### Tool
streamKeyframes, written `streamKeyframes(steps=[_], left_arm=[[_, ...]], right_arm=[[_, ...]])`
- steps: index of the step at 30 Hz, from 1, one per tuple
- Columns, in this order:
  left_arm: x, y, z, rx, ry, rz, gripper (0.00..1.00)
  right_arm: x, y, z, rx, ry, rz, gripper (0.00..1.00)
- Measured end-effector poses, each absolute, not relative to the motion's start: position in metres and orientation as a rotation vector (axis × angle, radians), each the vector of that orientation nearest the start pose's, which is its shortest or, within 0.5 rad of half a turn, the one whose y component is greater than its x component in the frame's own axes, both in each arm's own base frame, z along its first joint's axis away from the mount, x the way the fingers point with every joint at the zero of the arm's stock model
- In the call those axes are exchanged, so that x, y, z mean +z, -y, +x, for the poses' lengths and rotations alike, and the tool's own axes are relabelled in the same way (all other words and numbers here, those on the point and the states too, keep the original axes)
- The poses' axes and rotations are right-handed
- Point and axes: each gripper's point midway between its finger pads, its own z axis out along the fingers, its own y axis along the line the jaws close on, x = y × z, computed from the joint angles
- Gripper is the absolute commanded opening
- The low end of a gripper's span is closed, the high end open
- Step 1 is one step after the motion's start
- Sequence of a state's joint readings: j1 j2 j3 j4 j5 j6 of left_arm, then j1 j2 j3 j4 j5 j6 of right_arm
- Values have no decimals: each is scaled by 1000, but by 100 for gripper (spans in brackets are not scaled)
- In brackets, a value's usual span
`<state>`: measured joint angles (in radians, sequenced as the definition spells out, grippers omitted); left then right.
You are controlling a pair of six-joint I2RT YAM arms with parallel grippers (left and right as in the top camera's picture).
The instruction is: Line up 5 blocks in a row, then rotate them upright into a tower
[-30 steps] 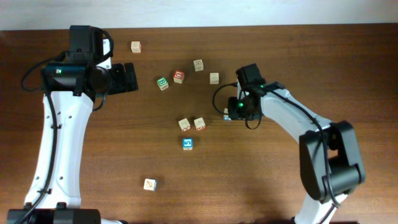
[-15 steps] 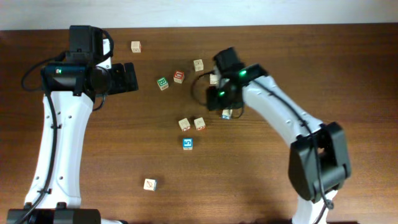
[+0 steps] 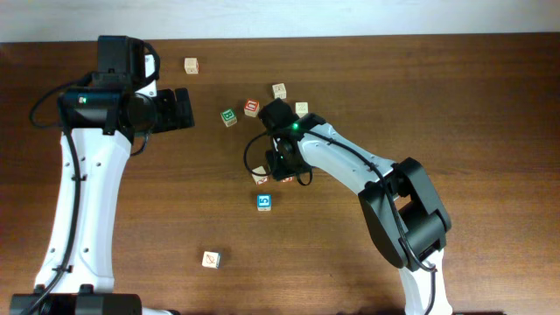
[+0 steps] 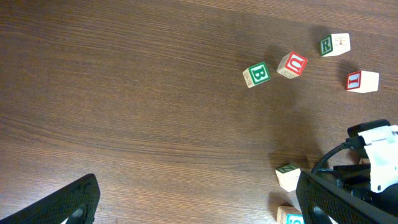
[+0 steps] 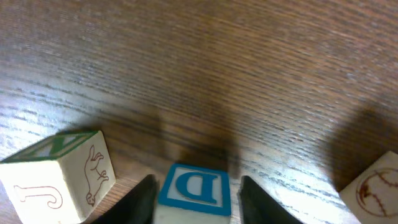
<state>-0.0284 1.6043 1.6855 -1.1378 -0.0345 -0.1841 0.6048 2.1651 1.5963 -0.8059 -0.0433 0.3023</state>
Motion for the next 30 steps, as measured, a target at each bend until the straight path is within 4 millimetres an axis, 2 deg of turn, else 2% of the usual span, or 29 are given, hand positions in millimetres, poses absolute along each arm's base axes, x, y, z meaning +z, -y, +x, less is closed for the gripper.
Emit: streamKeyframes(steps=[2,8,17,24,27,30], left_arm=[[243,5,389,-28,-2618,-216,99],[243,5,389,-28,-2618,-216,99],[243,5,389,-28,-2618,-216,99],[243,5,389,-28,-2618,-216,99],[243,5,389,-28,-2618,-216,99],[243,5,389,-28,-2618,-216,99]], right_arm=[[10,-265,371,185,-2937,-456,22],[11,-258,381,135,-2920,-348,22],[13,-222,408,70,-2895,-24,23],[14,-212,417,58,-2874,50,23],[14,-210,417,44,-2874,77,34],[13,-208,414,35,-2887,85,40]])
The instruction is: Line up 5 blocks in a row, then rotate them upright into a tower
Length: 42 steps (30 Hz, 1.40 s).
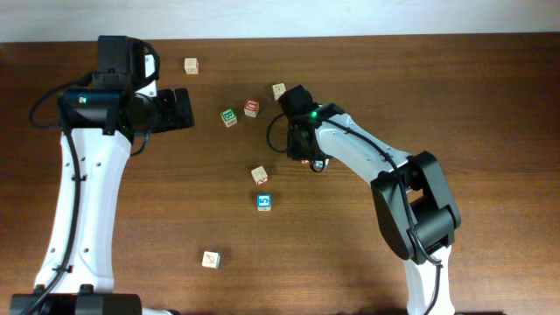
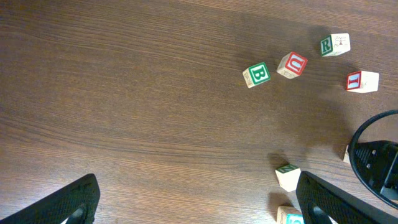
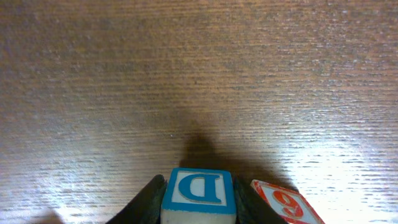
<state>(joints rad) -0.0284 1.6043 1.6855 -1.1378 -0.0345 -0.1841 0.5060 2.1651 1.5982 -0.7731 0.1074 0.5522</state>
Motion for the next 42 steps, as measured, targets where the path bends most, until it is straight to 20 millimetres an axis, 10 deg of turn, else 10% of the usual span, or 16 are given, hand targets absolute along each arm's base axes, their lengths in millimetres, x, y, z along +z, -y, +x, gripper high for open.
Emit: streamKeyframes(steps=[14,24,31,37,42], left_arm=[[243,5,389,-28,-2618,-216,99],[243,5,389,-28,-2618,-216,99],[243,5,389,-28,-2618,-216,99],[243,5,389,-28,-2618,-216,99],[243,5,389,-28,-2618,-216,99]], right_arm=[[74,-246,425,258,-2887,-53,51],[33,-311,383,310,-2916,-541,60],[27,-319,377,328,-2914,-619,44],[26,-318,370,319,-2940,-634,66],[26,-319,365,328,-2948,-657,61]])
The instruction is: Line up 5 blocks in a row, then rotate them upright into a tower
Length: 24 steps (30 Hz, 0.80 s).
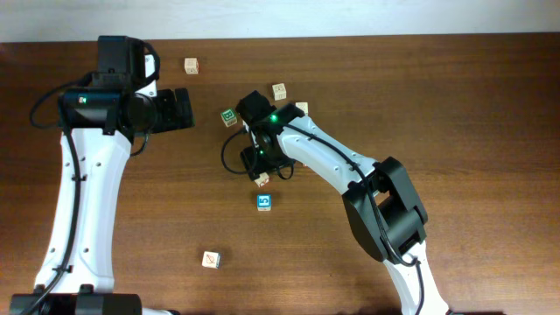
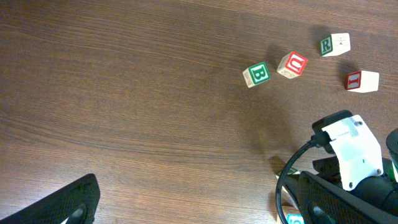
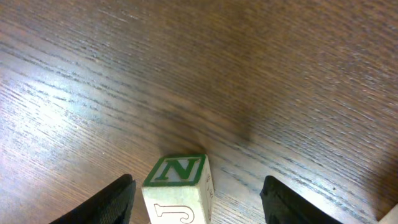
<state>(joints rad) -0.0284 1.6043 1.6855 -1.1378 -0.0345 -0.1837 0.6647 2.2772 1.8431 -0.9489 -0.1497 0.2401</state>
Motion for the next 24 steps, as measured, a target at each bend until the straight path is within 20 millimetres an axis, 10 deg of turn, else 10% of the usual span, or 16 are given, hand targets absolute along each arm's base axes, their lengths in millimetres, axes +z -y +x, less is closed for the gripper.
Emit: streamKeyframes(steps=[11,24], left_arm=[[243,5,389,-28,-2618,-216,99],[243,5,389,-28,-2618,-216,99]], right_arm=[[25,-316,355,331,-2976,-724,32],[24,-299,379,128,-2917,-619,33]])
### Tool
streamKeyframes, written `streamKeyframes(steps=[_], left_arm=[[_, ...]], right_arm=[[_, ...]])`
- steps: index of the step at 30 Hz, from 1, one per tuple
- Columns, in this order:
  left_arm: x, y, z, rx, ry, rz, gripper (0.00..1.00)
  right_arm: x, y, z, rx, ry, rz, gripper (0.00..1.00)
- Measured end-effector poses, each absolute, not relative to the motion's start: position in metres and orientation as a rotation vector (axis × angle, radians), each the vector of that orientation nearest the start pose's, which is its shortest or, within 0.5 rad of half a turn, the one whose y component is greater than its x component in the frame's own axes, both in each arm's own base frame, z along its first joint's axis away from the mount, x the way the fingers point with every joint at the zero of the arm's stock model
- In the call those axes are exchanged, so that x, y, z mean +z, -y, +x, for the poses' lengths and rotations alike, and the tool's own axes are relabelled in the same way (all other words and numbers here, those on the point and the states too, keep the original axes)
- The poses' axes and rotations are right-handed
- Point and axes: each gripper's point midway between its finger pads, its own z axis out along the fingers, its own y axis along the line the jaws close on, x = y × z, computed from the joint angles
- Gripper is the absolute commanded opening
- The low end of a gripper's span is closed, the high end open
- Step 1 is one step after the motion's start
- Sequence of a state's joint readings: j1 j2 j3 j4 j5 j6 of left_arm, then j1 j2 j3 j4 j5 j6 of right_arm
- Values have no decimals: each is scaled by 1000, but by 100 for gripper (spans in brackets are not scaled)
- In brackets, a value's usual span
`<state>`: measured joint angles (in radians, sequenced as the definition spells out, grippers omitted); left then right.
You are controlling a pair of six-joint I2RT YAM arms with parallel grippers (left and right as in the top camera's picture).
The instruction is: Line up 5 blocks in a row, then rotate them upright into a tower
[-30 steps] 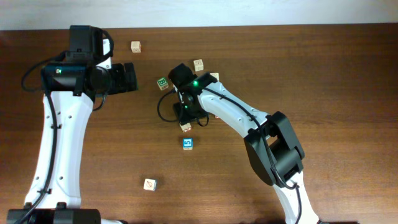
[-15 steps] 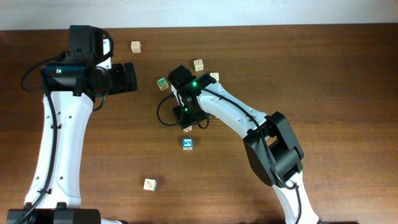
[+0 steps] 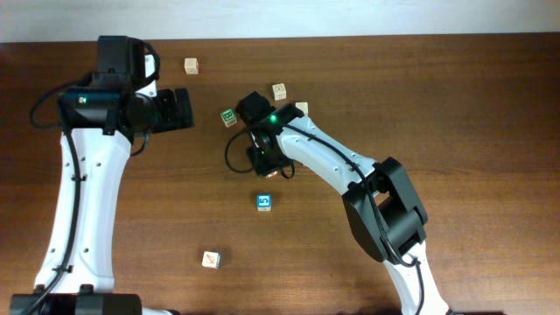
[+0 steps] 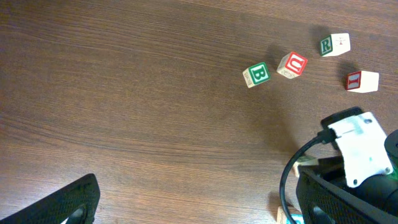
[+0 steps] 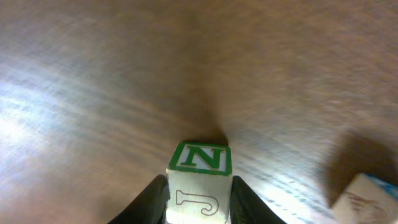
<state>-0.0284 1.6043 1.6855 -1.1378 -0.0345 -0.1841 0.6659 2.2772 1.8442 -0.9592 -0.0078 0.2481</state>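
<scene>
My right gripper point(image 5: 199, 194) is shut on a cream block with a green N point(image 5: 200, 179) on top and a J outline on its near face. In the overhead view that gripper point(image 3: 267, 160) sits at mid-table and hides the block. Behind it lie a green B block point(image 3: 228, 116), an R block point(image 3: 279, 90) and an I block point(image 3: 302, 108). The left wrist view also shows a red U block point(image 4: 292, 64). My left gripper point(image 4: 199, 205) hangs open at the far left, holding nothing.
A blue block point(image 3: 265, 202) lies just in front of the right gripper, its corner showing in the right wrist view. One lone block point(image 3: 191, 65) sits at the back left, another point(image 3: 210, 259) near the front. The right arm's cable loops left of its wrist.
My right gripper stood open around the N block; now it is shut on that block, and the table behind it looks blurred. The left arm has not moved.
My right gripper was first around a blue D block beside the N block at mid-table. Then it held the D block farther right, next to a red 6 block. Afterwards it stood open around the N block, empty of the D block, and now grips it.
</scene>
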Motion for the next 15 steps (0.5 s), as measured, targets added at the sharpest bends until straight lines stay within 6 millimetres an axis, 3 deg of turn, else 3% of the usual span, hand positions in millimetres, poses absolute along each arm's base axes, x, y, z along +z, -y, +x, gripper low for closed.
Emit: streamKeyframes(steps=[11,15], left_arm=[[243,5,389,-28,-2618,-216,99],[243,5,389,-28,-2618,-216,99]], right_arm=[[24,-269,388,-54,-2950,-200,32],[23,-244,395,-88,-2983,-62,37]])
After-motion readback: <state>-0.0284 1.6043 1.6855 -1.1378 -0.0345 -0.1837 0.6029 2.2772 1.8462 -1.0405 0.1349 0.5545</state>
